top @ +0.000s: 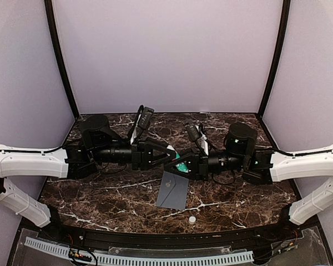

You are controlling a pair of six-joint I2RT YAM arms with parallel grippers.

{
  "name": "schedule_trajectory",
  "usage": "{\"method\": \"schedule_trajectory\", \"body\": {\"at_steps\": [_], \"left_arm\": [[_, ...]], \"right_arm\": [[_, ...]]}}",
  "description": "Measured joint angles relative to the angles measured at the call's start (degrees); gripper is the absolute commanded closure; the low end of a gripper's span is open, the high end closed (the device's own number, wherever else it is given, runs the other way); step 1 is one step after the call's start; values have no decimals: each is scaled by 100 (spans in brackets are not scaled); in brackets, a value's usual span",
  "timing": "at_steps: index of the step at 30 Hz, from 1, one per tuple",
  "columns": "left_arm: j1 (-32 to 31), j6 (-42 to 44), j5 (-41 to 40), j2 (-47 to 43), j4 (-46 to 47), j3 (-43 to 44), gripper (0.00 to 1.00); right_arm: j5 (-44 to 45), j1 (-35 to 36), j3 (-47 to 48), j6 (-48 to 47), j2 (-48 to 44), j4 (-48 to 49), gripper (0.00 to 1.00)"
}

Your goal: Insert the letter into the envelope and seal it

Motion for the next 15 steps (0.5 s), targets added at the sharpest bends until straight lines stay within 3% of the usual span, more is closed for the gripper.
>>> {"method": "schedule_trajectory", "body": {"at_steps": [3,9,15], "left_arm": [[-2,-13,66,50,2,0,59],[-7,-37,153,120,42,26,80],[-17,-120,216,138,76,61,98]], "right_arm": [[0,0,11,0,4,-2,100],[22,-2,17,17,13,-79,100],[61,4,17,2,22,-70,84]]}}
